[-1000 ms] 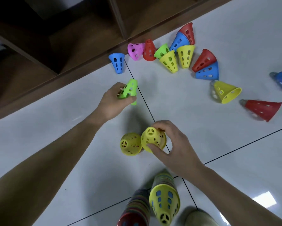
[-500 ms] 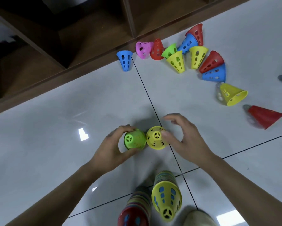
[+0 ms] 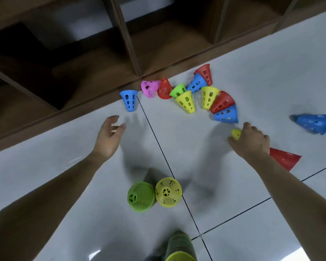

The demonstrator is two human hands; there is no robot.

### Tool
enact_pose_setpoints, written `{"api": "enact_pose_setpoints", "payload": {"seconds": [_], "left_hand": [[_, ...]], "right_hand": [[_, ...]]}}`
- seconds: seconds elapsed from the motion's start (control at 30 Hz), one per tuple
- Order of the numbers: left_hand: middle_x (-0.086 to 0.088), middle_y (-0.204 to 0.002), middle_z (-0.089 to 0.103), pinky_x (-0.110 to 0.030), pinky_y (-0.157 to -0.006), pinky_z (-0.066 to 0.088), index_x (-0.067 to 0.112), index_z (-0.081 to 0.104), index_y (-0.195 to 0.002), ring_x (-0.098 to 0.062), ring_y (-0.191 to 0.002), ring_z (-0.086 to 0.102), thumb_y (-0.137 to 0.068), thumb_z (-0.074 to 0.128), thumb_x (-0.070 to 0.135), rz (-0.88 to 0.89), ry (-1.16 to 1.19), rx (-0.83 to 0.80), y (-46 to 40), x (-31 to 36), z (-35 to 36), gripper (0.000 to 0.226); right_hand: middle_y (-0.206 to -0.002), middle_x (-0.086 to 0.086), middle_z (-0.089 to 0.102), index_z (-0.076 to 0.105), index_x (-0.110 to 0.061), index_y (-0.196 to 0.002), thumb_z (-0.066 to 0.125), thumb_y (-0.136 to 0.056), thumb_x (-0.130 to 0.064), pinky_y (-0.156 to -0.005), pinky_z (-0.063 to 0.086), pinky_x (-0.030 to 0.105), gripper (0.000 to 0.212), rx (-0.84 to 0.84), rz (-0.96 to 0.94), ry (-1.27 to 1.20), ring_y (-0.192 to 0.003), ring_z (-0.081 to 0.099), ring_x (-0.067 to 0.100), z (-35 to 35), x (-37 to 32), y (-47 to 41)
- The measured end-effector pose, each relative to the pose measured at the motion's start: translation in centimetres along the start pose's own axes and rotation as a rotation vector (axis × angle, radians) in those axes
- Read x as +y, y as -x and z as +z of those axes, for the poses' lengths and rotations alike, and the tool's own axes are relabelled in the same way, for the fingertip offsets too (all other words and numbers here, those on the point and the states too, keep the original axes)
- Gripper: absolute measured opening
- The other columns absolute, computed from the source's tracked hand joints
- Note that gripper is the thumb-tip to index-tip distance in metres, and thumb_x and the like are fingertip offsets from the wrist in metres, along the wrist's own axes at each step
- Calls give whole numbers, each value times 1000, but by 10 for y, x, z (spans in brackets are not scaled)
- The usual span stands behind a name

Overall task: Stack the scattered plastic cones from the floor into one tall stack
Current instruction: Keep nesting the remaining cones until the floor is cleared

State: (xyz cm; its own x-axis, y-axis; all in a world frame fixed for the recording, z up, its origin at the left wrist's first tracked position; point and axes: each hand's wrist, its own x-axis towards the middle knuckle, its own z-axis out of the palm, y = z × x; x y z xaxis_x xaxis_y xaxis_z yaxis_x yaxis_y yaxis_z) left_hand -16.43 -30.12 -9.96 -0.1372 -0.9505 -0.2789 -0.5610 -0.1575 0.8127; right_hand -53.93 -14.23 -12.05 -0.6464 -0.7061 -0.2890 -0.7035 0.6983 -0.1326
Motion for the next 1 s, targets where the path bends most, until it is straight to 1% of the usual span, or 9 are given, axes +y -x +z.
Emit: {"api": "enact_pose_setpoints", "payload": {"seconds": [0.13, 0.23, 0.3, 0.37, 0.53, 0.63, 0.83, 0.93, 1.0], "left_hand": [[-6, -144, 41, -27, -92, 45, 21, 38, -150, -20, -119, 52, -94, 69, 19, -56, -53, 23, -67, 22, 17, 64], [-14, -144, 41, -35, -103, 43, 19, 37, -151, -29, -125, 51, -90, 72, 13, 48, -220, 55, -91, 29, 28, 70], [-19, -142, 44, -40, -106, 40, 9, 36, -150, -36, -126, 47, -91, 68, 7, 168, -412, 61, -99, 33, 31, 66], [-21, -136, 50, -44, -104, 41, 5, 40, -143, -39, -121, 49, -91, 64, 4, 279, -523, 63, -108, 36, 30, 57], [-12, -111, 58, -34, -77, 49, 12, 41, -115, -27, -97, 61, -86, 78, 18, 238, -441, 30, -125, 37, 29, 48], [-13, -104, 58, -38, -74, 53, 18, 34, -104, -28, -88, 62, -82, 82, 26, 244, -427, 25, -126, 38, 36, 53], [-16, -112, 55, -34, -76, 47, 12, 37, -127, -31, -95, 60, -86, 78, 19, 274, -555, -59, -104, 34, 67, 58], [-16, -122, 59, -36, -86, 48, 14, 32, -141, -32, -106, 62, -84, 80, 25, 260, -486, -123, -83, 28, 70, 76], [-11, -119, 62, -31, -82, 49, 14, 37, -137, -28, -101, 64, -84, 81, 31, 223, -429, -159, -62, 28, 61, 72]], "right_hand": [[-110, 15, 66, 57, -9, -114, 66, -87, -30, -79, 46, 36, 35, -112, -55, -147, -102, 62, 36, 7, 2, 8], [-98, 3, 69, 66, -19, -111, 73, -86, -27, -66, 46, 23, 27, -170, -139, -473, -85, 65, 23, 5, -4, 30], [-98, -7, 70, 67, -27, -110, 75, -86, -26, -64, 43, 8, 25, -175, -160, -695, -87, 65, 10, 1, -10, 47], [-103, -15, 68, 66, -32, -112, 75, -87, -25, -69, 44, 6, 27, -184, -179, -826, -92, 63, 0, -3, -17, 61], [-102, -12, 70, 68, -26, -111, 75, -88, -16, -77, 53, 17, 27, -218, -231, -1093, -91, 65, 7, -15, -36, 89], [-104, -7, 70, 68, -25, -112, 75, -88, -15, -76, 54, 19, 27, -206, -252, -1179, -94, 66, 15, -25, -43, 99], [-108, -5, 71, 66, -29, -114, 76, -87, -17, -96, 53, 43, 31, -140, -269, -1258, -104, 65, 21, -34, -46, 111], [-108, -4, 71, 66, -27, -117, 75, -86, -16, -97, 53, 51, 33, -131, -259, -1301, -103, 67, 22, -35, -48, 116], [-108, -4, 71, 65, -25, -119, 74, -86, -15, -97, 53, 52, 35, -135, -268, -1316, -103, 67, 22, -35, -51, 122]]}}
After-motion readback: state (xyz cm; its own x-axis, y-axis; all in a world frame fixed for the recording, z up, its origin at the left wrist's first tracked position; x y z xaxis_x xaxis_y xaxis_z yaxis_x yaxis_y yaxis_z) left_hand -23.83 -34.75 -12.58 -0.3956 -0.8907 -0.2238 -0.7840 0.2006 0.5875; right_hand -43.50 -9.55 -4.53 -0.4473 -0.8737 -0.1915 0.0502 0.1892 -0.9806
